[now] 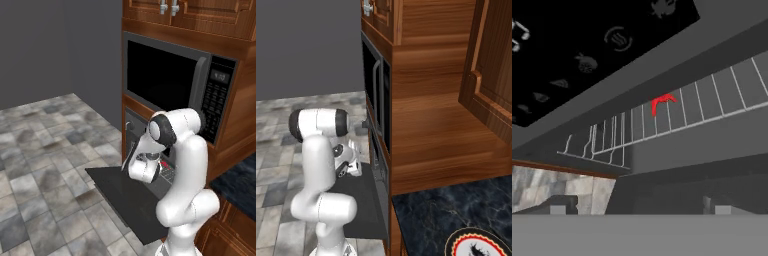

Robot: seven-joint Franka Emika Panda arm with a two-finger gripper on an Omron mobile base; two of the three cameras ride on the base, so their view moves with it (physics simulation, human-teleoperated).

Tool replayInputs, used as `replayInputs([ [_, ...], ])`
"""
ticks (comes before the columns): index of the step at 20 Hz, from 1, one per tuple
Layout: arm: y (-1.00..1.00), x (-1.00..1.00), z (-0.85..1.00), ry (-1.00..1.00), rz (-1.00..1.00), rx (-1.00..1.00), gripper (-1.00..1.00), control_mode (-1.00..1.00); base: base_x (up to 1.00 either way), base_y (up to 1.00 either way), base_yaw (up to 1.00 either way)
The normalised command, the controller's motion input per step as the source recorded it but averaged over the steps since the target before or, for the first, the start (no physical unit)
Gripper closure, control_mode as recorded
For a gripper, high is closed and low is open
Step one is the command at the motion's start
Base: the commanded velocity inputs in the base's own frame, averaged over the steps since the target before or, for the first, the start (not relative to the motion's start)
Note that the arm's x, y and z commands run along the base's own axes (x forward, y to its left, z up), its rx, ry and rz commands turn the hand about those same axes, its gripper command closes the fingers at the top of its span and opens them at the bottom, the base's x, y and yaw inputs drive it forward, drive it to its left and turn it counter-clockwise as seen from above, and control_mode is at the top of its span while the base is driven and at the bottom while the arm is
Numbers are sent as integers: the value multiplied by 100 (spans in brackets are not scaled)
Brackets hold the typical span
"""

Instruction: Place the fish on the rack of the oven, and slide the rack back inside. Close the oven door.

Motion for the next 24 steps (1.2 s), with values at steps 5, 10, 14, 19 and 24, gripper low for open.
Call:
replayInputs([
  [5,100,-66,84,-2,0,-3,-100,-100,0,0,0],
  [10,100,-43,52,5,0,-5,-100,-100,0,0,0],
  [14,100,-26,42,12,0,-9,-100,-100,0,0,0],
  [19,100,-12,11,11,0,-15,-100,-100,0,0,0],
  [24,95,-4,32,8,0,-21,-100,-100,0,0,0],
])
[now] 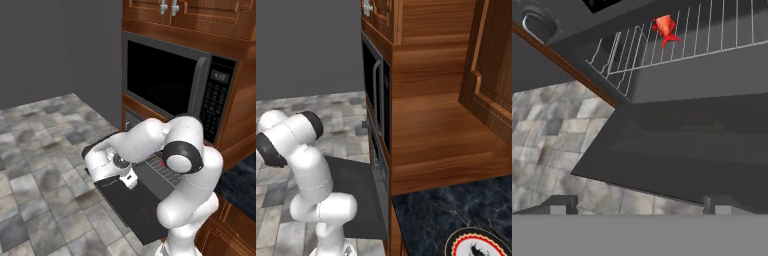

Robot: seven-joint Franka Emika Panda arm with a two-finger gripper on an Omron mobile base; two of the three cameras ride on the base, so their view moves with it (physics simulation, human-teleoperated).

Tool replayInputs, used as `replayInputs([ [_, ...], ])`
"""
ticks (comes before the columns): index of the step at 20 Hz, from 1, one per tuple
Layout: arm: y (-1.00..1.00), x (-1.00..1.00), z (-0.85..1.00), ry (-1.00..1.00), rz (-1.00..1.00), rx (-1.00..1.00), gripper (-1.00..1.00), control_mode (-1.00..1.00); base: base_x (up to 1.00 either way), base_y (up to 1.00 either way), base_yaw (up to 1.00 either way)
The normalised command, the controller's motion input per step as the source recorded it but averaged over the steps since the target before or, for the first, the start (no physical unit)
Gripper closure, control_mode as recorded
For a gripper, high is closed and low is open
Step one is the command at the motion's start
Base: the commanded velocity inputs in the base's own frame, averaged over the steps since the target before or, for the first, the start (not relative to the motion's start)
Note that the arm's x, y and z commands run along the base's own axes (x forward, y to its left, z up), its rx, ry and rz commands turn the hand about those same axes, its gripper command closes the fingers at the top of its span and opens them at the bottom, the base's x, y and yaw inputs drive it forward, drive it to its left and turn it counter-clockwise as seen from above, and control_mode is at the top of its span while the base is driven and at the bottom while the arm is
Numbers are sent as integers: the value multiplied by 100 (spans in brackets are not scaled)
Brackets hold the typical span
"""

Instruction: Place the fish on the rack of the oven, and slide the rack back inside. Close the oven door.

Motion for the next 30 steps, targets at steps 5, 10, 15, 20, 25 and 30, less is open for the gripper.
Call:
replayInputs([
  [5,21,0,55,-6,0,-32,-100,-100,0,0,0],
  [10,19,1,36,-17,0,-53,-100,-100,0,0,0],
  [15,26,0,75,-16,-1,-47,-100,-100,0,0,0],
  [20,18,-3,100,-20,-3,-15,-100,-100,0,0,0],
  [25,13,-9,100,-27,-4,-2,-100,-100,0,0,0],
  [30,15,-8,100,-17,-1,-13,-100,-100,0,0,0],
])
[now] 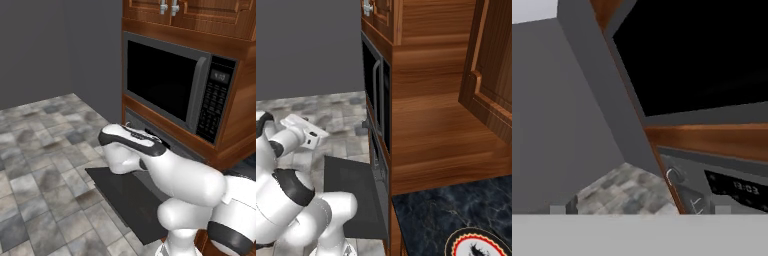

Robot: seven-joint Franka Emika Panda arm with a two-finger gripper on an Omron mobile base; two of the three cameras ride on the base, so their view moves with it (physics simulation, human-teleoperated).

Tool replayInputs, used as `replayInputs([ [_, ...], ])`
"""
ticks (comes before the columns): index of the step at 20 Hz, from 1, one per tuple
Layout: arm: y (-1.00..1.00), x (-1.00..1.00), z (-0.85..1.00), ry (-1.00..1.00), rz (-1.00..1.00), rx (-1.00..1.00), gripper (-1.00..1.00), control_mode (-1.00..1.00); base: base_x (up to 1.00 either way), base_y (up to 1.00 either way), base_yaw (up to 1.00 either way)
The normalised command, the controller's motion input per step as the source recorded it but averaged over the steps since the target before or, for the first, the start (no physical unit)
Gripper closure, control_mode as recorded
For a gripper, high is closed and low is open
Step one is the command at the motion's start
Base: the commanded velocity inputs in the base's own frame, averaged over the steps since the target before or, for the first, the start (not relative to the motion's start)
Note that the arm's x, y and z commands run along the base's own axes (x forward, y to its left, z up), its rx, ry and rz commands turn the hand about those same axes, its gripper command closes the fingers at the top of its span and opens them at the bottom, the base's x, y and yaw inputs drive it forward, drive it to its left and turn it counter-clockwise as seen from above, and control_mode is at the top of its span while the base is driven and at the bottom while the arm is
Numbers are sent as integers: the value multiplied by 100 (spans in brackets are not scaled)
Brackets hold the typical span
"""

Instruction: Place the fish on the rack of the oven, and slide the rack back inside. Close the oven door.

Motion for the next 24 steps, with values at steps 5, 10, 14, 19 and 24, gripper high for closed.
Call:
replayInputs([
  [5,1,-22,100,0,-1,-35,-100,-100,0,0,0],
  [10,2,-26,87,19,-7,-56,-100,-100,0,0,0],
  [14,11,-25,85,35,-13,-66,-100,-100,0,0,0],
  [19,9,-12,69,35,-15,-78,-100,-100,0,0,0],
  [24,21,0,21,14,-16,-98,-100,-100,0,0,0],
])
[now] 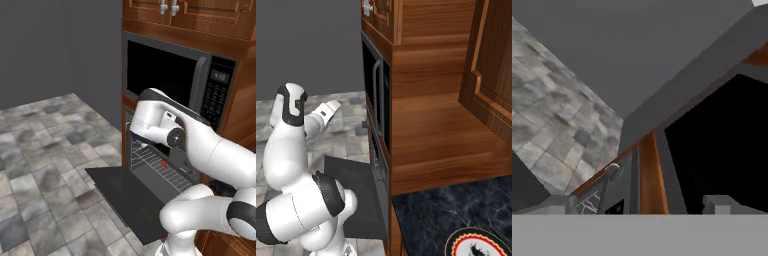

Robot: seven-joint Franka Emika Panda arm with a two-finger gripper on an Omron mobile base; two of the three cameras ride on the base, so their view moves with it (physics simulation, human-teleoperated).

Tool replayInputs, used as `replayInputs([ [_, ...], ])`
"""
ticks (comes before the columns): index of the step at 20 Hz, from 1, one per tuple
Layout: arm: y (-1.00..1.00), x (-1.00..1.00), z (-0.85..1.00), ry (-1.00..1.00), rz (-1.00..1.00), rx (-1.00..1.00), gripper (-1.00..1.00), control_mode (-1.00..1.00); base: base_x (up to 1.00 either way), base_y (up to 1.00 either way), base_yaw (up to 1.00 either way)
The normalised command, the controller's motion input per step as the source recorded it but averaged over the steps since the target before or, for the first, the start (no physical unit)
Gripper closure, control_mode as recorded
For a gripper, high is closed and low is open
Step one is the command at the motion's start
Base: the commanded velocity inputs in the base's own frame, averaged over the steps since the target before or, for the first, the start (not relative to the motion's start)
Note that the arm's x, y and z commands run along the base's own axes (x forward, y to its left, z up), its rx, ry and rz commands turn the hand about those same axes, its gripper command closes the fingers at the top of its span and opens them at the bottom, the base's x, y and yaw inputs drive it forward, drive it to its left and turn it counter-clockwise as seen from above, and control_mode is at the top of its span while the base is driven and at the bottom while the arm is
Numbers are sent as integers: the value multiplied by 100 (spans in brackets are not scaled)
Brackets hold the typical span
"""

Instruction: Place the fish on the rack of the oven, and slide the rack back inside. Close the oven door.

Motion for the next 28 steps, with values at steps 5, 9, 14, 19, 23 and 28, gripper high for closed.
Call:
replayInputs([
  [5,41,0,0,13,-16,-100,-100,-100,0,0,0],
  [9,44,0,0,14,-16,-100,-100,-100,0,0,0],
  [14,48,0,0,16,-16,-100,-100,-100,0,0,0],
  [19,59,0,12,21,-15,-100,-100,-100,0,0,0],
  [23,73,0,48,26,-15,-93,-100,-100,0,0,0],
  [28,86,0,87,28,-16,-78,-100,-100,0,0,0],
])
